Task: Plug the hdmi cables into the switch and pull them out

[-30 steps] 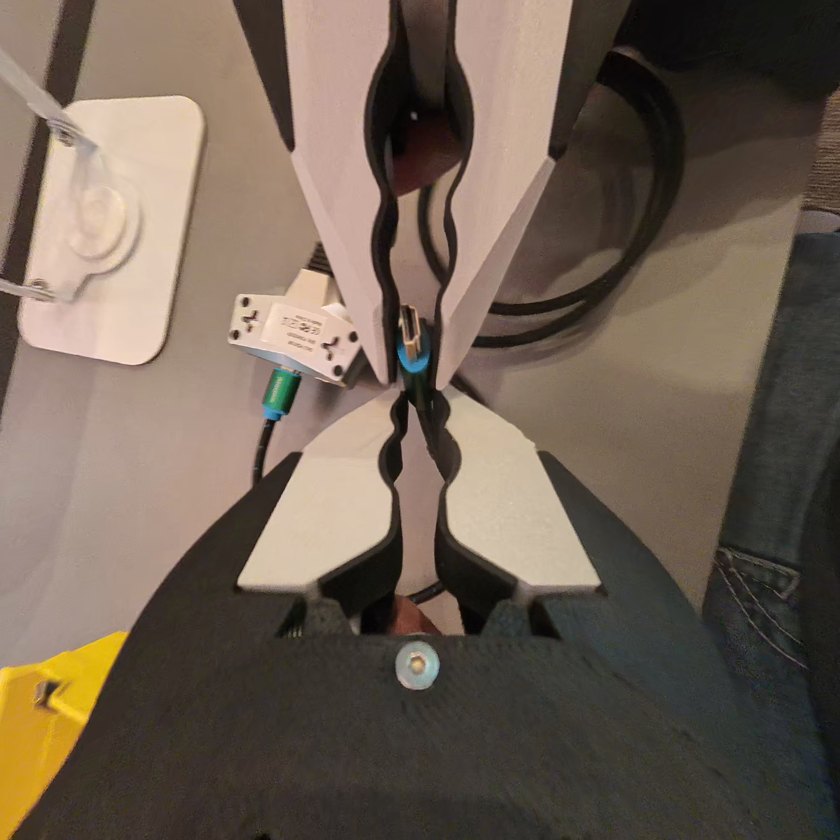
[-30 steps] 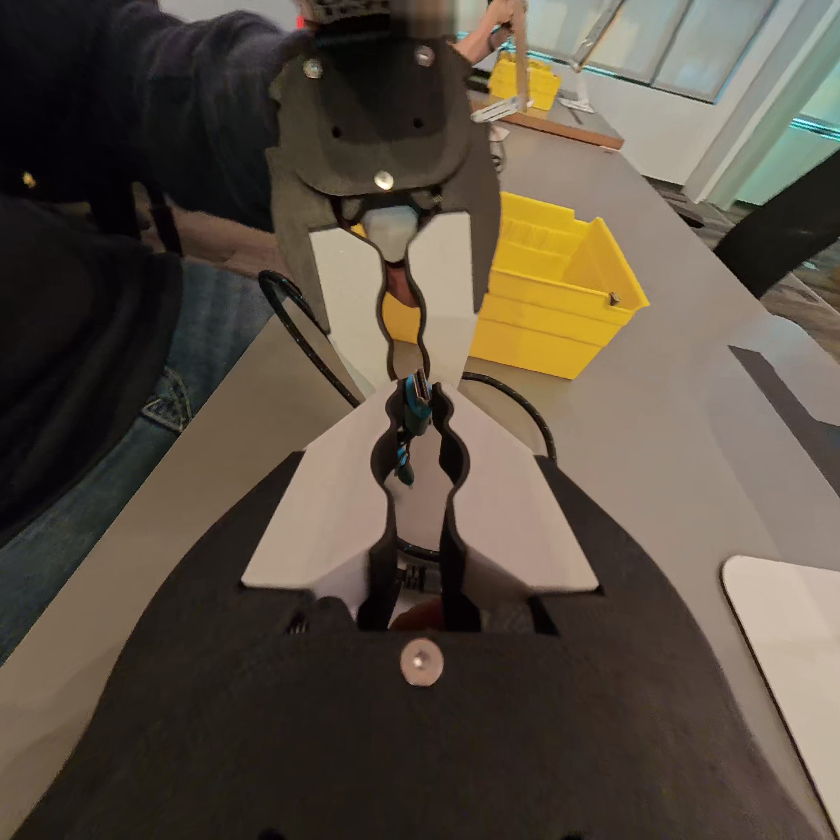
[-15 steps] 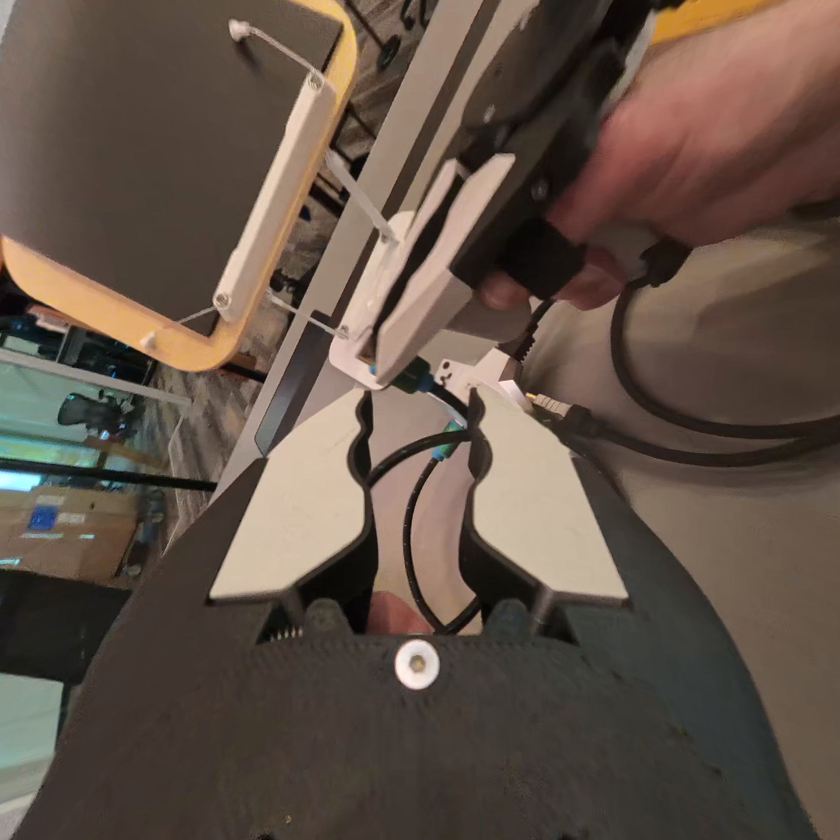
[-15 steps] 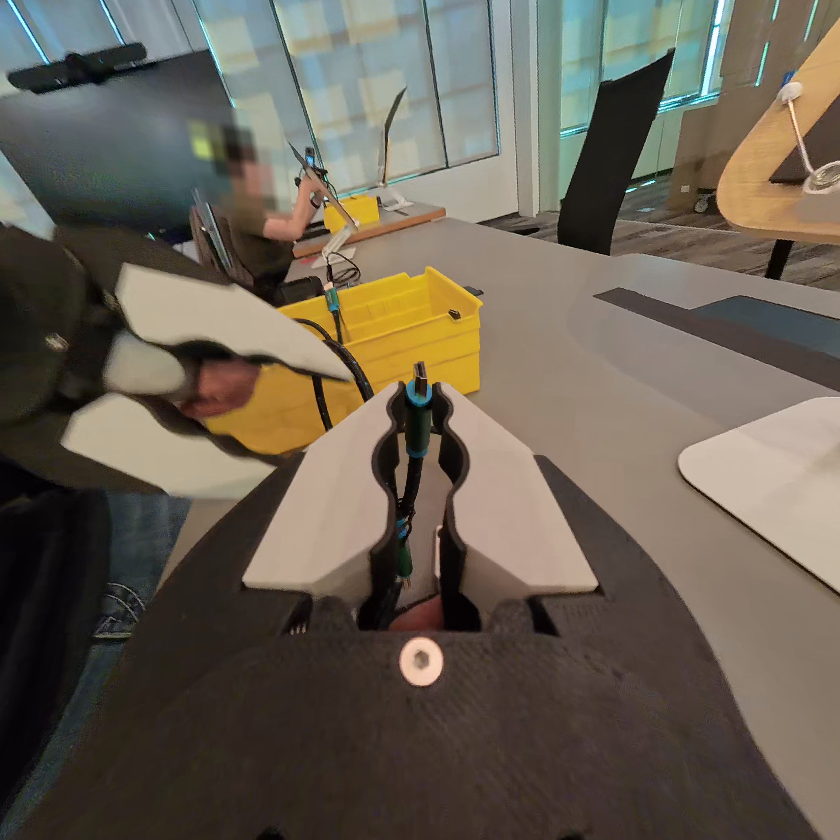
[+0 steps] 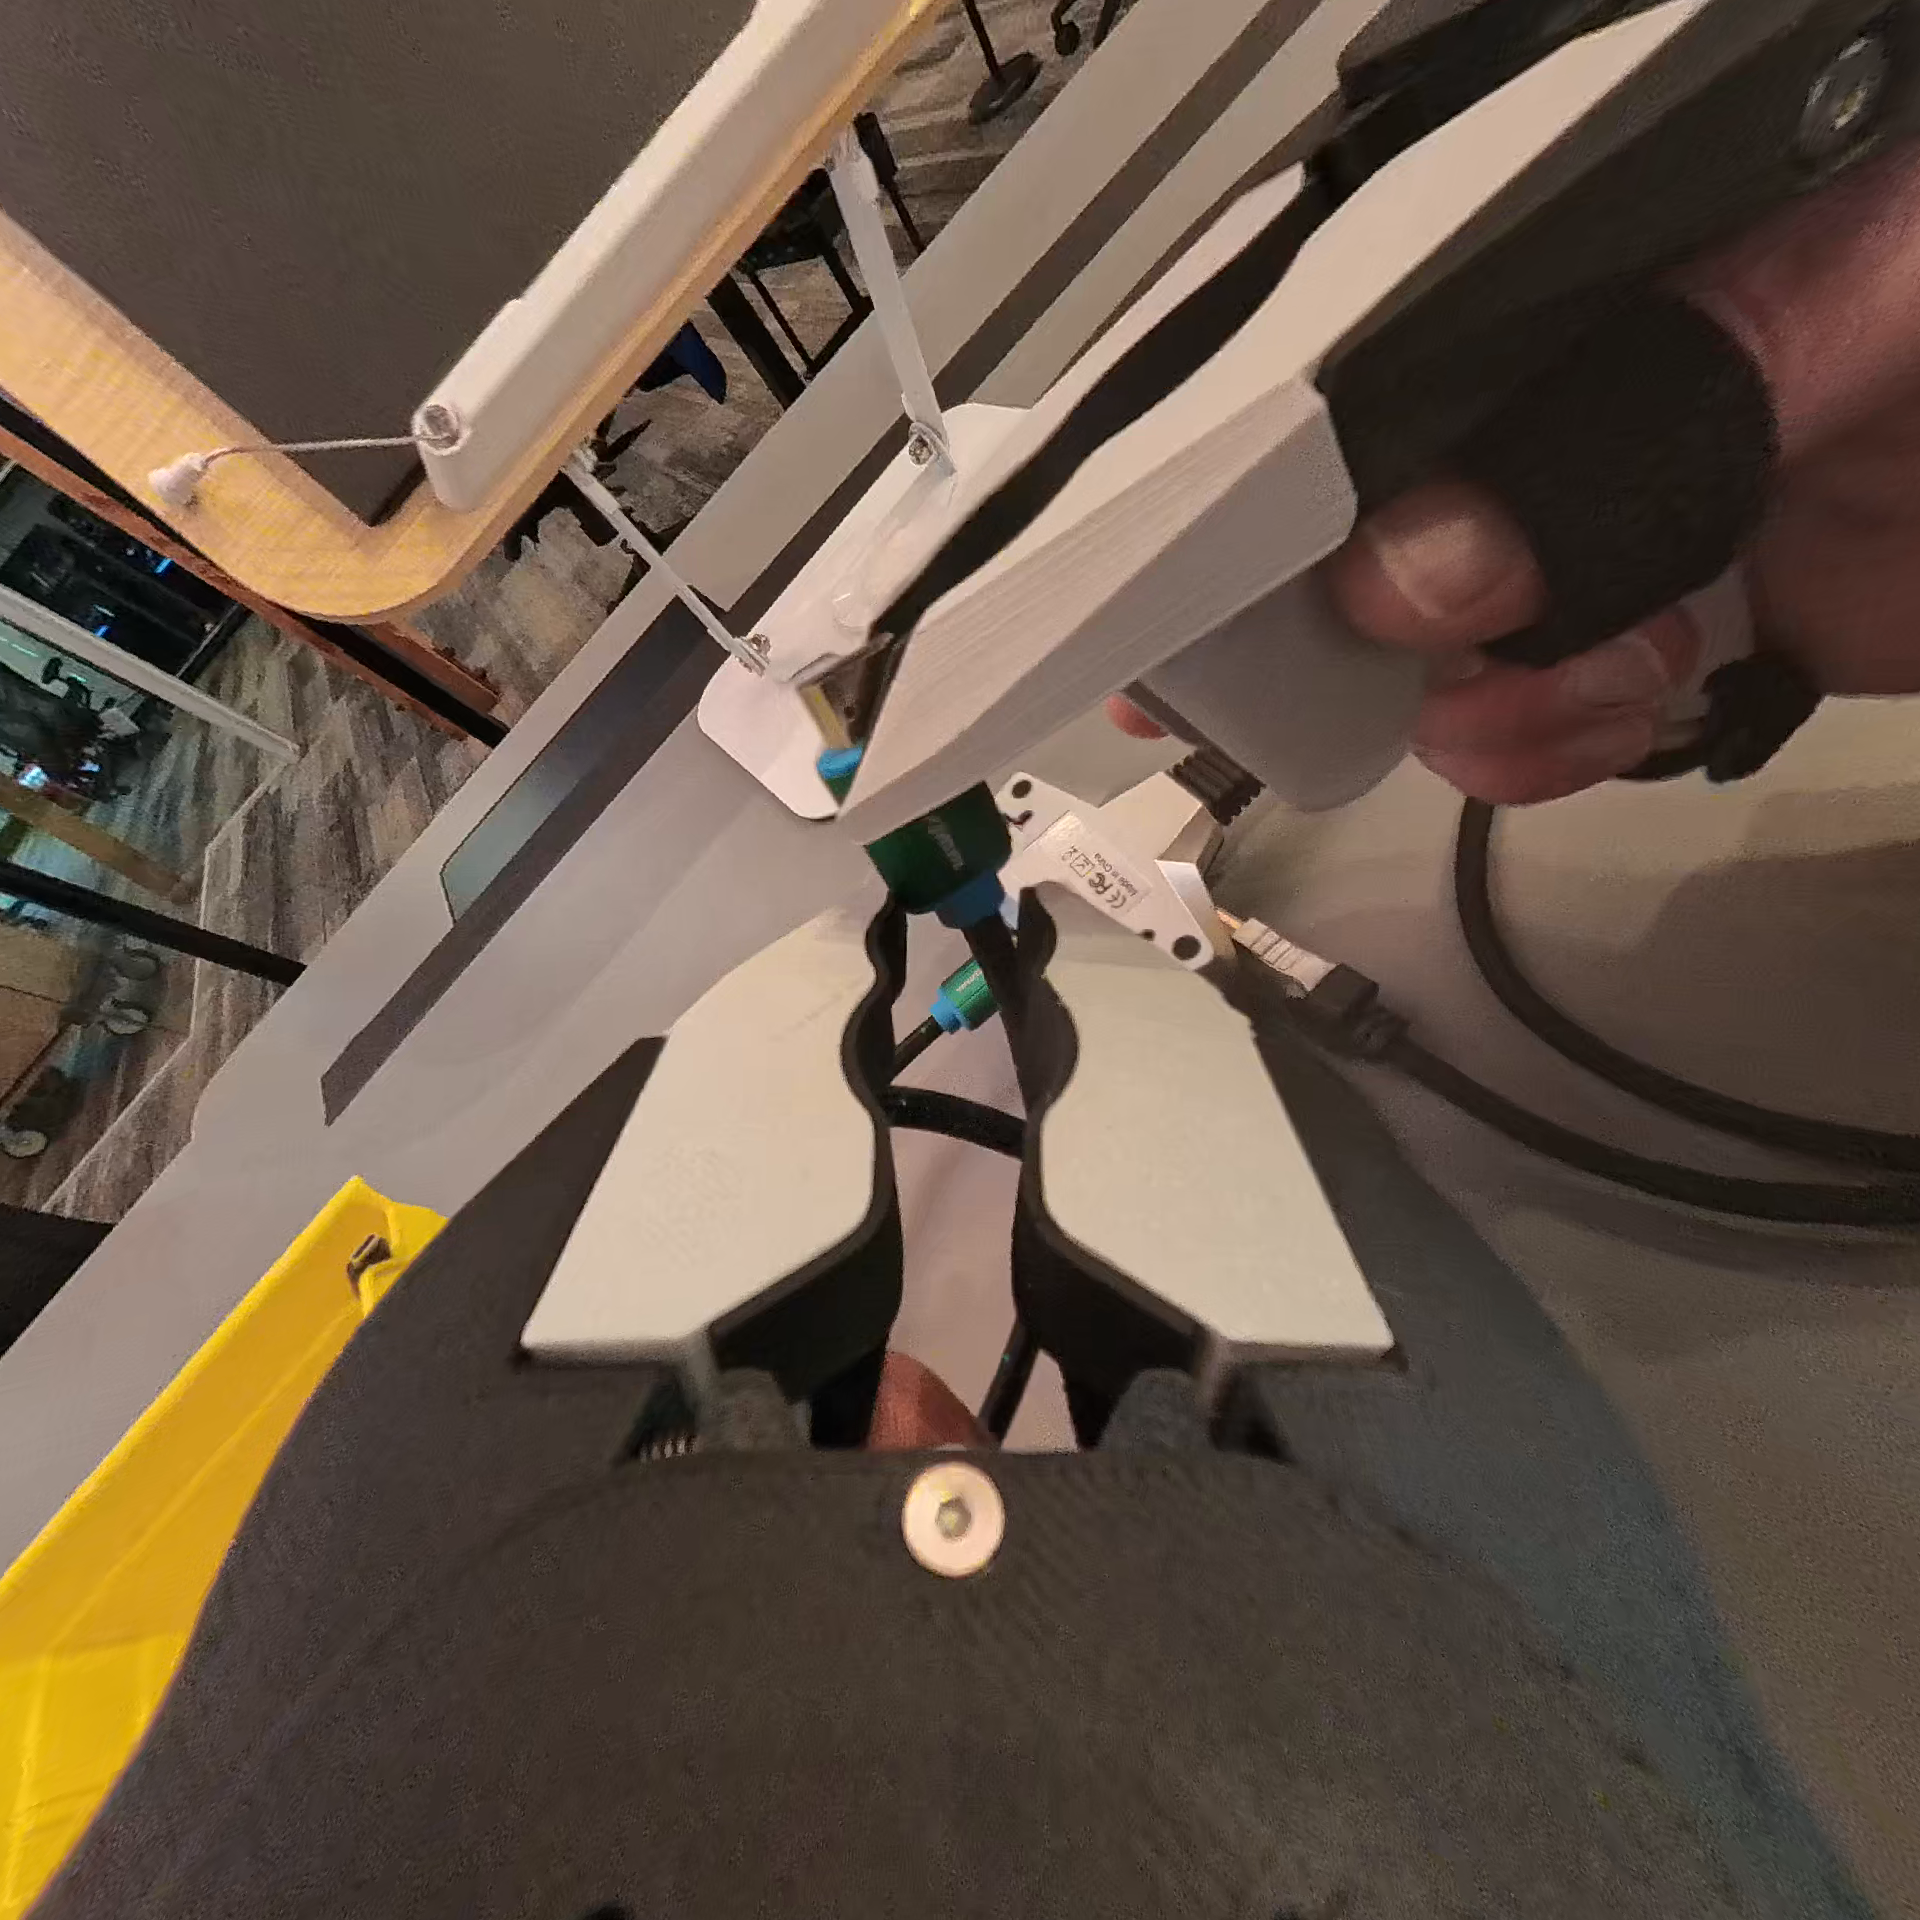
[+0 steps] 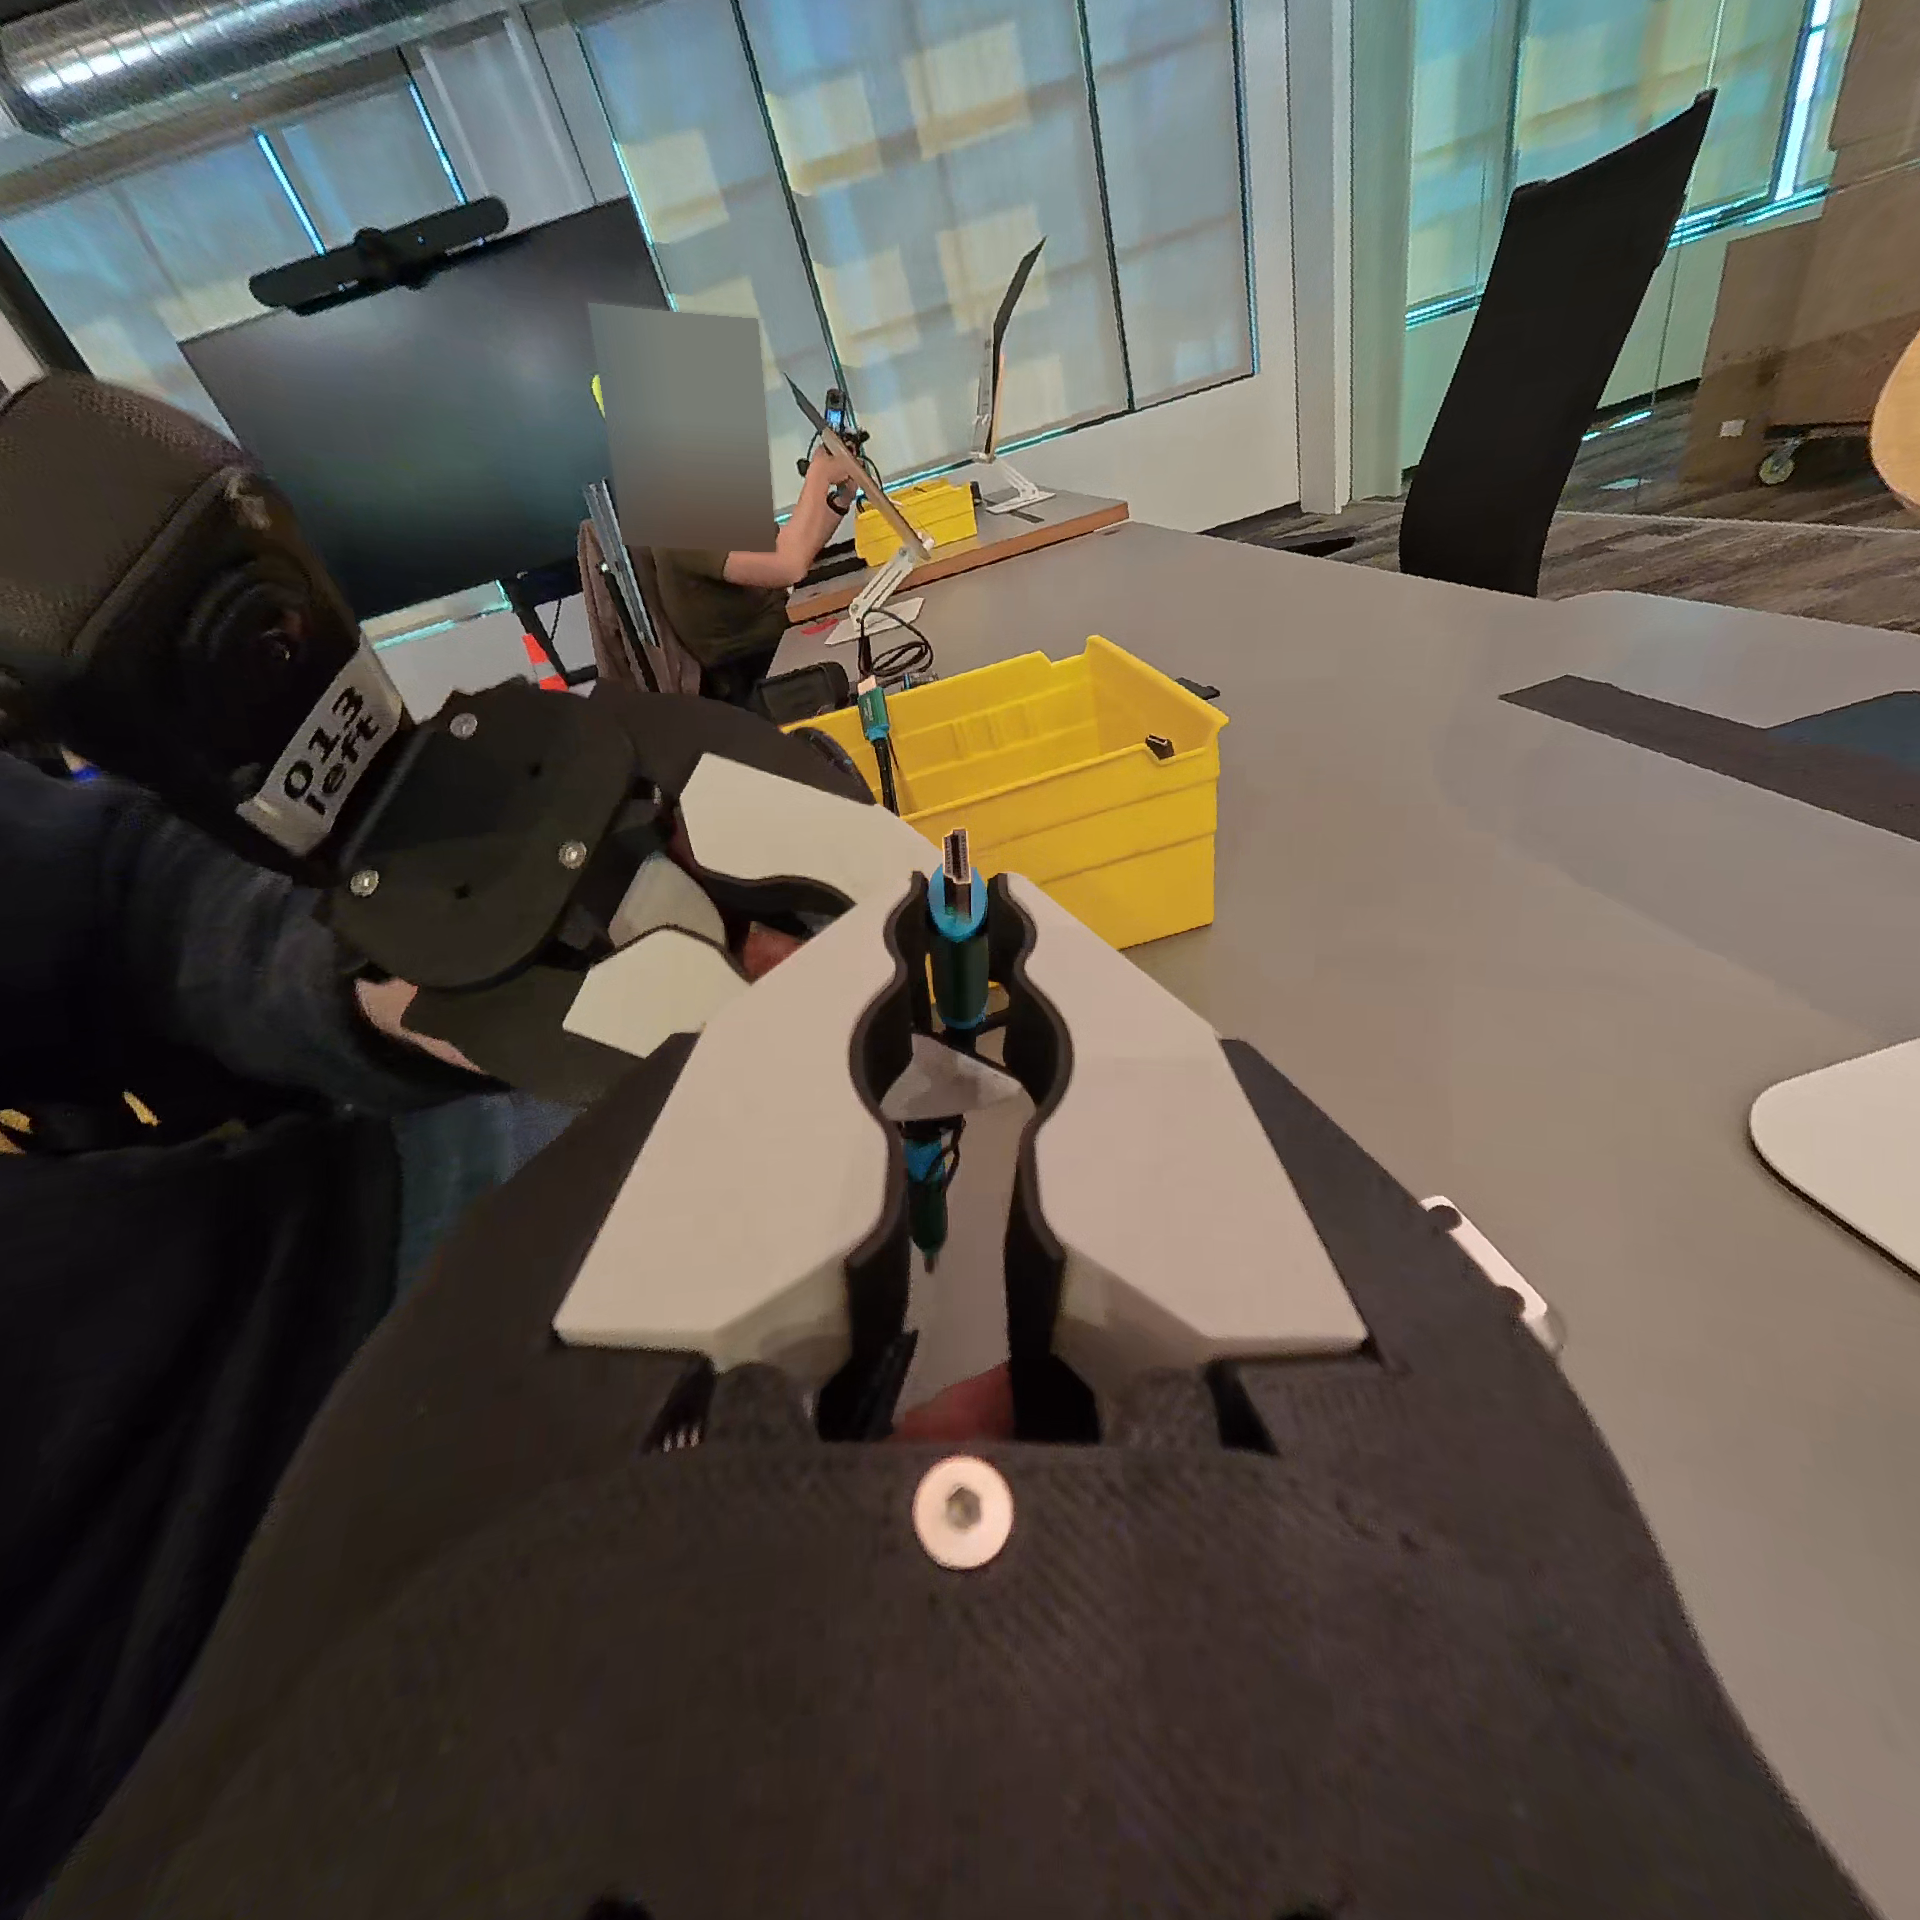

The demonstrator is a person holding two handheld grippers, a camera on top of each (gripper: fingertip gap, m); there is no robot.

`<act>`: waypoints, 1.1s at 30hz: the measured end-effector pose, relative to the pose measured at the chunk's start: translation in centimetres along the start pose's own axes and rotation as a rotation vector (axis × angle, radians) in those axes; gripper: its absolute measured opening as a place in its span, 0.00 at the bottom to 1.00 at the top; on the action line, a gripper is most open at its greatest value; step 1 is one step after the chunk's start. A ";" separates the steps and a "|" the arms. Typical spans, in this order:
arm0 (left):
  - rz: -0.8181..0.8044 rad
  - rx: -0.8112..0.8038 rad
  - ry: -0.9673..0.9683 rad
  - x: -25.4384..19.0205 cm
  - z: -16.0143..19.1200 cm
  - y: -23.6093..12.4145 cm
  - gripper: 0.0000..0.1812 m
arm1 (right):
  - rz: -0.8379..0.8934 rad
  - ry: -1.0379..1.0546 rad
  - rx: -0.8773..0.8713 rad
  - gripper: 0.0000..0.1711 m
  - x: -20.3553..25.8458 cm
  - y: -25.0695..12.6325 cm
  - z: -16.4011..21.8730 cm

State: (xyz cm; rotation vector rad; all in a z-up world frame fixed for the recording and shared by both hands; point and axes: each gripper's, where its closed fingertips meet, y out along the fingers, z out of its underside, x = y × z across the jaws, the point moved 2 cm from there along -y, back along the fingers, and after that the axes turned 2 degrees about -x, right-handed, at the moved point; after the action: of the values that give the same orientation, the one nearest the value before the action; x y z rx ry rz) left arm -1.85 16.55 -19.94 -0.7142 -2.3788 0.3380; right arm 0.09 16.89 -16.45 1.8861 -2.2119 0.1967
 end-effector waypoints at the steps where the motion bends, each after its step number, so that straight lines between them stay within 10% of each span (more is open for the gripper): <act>1: 0.018 0.012 0.006 0.0 0.1 0.0 0.10 | -0.003 -0.008 0.011 0.05 0.0 -0.1 0.0; 33: 0.704 0.203 0.346 -5.2 3.0 -4.5 0.05 | -0.331 -0.624 0.355 0.13 6.2 -1.5 5.7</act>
State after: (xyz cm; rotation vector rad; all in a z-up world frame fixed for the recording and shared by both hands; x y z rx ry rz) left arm -2.19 9.71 -22.97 -1.3729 -1.6801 0.6711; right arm 0.19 9.26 -20.42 2.7864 -2.2697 -0.0789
